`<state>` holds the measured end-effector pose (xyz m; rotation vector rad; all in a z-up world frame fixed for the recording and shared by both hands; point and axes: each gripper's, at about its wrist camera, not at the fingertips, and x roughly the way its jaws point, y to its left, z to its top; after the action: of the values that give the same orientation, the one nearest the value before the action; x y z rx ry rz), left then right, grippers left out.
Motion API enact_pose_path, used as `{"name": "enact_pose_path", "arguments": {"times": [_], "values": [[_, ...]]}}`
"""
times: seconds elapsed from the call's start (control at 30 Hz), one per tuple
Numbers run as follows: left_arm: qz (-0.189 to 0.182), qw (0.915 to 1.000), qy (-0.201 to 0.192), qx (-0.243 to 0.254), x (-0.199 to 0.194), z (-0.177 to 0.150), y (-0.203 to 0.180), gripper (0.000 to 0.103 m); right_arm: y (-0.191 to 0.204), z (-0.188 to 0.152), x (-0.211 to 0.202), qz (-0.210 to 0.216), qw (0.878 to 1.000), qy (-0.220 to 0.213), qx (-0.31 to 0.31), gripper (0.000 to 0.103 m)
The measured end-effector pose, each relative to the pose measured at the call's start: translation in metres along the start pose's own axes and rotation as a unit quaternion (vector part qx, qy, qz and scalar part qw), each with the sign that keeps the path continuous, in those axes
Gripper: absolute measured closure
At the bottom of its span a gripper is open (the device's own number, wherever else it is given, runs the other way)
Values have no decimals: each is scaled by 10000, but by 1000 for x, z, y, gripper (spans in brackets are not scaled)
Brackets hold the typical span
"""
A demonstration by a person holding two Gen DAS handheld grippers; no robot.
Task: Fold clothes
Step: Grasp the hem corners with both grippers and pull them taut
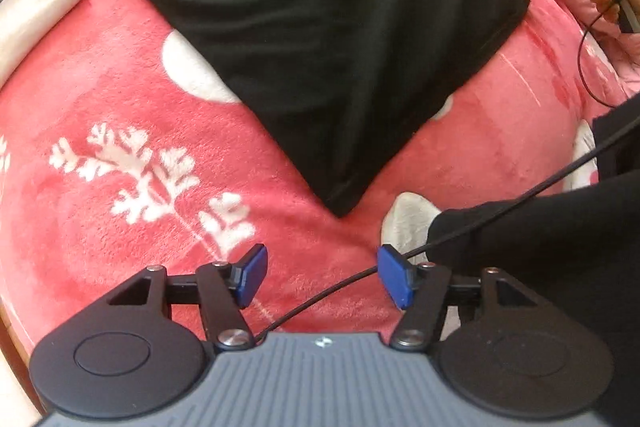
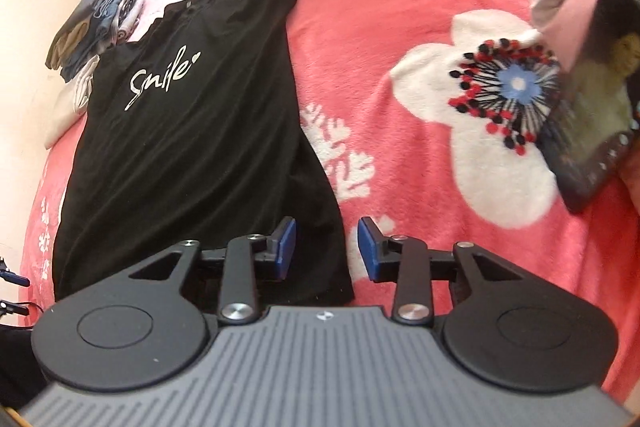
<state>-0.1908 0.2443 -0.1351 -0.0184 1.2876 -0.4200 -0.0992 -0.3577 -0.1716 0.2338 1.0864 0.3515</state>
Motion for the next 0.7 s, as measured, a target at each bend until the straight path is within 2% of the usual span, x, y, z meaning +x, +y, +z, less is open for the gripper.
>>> {"name": "enact_pose_path", "arguments": {"times": [0.13, 0.27, 0.4, 0.47, 0.53, 0.57, 0.6, 0.63, 0.67, 0.7], "values": [[71, 9993, -156, -322, 7, -1, 5, 41, -4, 3, 7, 161, 9997, 40, 169, 63], [5, 9973, -336, -654, 18, 1, 9, 43, -12, 5, 19, 338, 9983, 67, 469, 62], [-158, 9966, -156, -788, 38, -1, 10, 61, -20, -3, 36, 654, 9938, 443, 787, 63], [-213, 9964, -108, -808, 44, -5, 6, 62, -17, -12, 39, 692, 9935, 589, 689, 63], [-230, 9957, -181, -874, 47, -9, 7, 63, -16, -18, 37, 756, 9926, 645, 691, 66], [-284, 9952, -199, -916, 45, -9, 7, 65, -17, -21, 36, 782, 9921, 652, 727, 71], [-363, 9945, -201, -961, 41, -9, 8, 72, -19, -23, 37, 799, 9916, 655, 781, 77], [-441, 9937, -203, -1005, 38, -9, 9, 86, -20, -25, 37, 815, 9910, 657, 835, 81], [-520, 9929, -205, -1050, 34, -9, 10, 95, -21, -27, 38, 808, 9908, 656, 860, 92], [-598, 9920, -207, -1094, 31, -9, 11, 100, -20, -27, 35, 814, 9910, 618, 865, 99]]}}
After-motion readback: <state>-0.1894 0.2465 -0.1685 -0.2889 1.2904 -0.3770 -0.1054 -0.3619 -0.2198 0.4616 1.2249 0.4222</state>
